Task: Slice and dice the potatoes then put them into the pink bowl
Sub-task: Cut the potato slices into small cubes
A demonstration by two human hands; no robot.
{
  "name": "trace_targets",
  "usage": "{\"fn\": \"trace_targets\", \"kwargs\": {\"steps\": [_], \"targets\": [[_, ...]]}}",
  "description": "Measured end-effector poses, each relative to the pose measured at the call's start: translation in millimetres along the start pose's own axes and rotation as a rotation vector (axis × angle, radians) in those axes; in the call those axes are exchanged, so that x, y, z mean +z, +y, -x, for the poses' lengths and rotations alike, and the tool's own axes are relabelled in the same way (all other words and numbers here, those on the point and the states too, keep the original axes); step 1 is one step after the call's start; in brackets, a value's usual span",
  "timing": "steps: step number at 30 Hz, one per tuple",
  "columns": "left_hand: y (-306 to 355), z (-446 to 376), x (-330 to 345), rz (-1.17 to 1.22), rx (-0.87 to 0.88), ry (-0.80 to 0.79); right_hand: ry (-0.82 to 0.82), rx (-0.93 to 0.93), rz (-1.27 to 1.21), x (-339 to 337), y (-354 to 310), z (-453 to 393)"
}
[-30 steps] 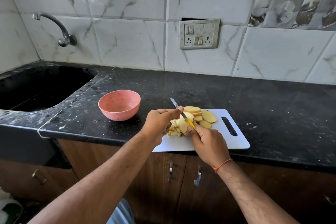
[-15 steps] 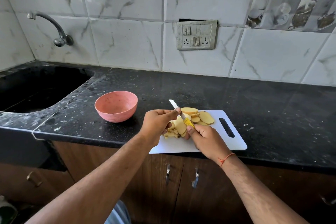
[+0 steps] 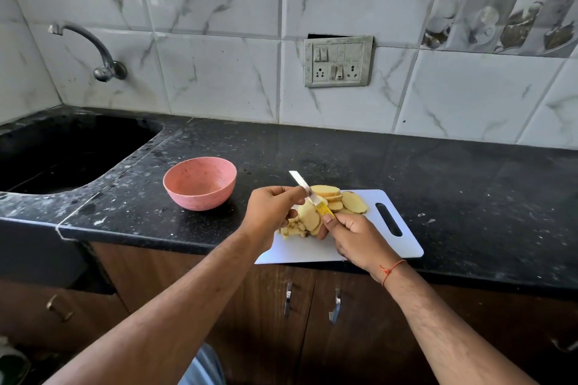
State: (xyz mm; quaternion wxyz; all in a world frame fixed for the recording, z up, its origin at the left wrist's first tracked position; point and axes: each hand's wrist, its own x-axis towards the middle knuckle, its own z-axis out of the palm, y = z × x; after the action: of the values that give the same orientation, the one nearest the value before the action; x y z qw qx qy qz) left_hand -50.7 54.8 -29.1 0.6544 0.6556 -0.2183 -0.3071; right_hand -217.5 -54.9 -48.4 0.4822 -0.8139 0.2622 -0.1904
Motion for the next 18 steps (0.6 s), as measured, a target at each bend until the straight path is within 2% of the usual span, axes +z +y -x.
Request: {"fn": "trace_targets", "kwargs": {"steps": [6, 13, 18], "targets": [[8, -5, -5, -0.131, 0.04, 0.006, 0.056, 0.056, -0.088, -2, -2, 1], [11, -21, -28, -0.701, 0.232, -0.026, 0.137, 0.016, -0.171, -3, 1, 5], [15, -25, -33, -0.899, 0.312, -0.107, 0.17, -0.038, -0.186, -3, 4, 8]]}}
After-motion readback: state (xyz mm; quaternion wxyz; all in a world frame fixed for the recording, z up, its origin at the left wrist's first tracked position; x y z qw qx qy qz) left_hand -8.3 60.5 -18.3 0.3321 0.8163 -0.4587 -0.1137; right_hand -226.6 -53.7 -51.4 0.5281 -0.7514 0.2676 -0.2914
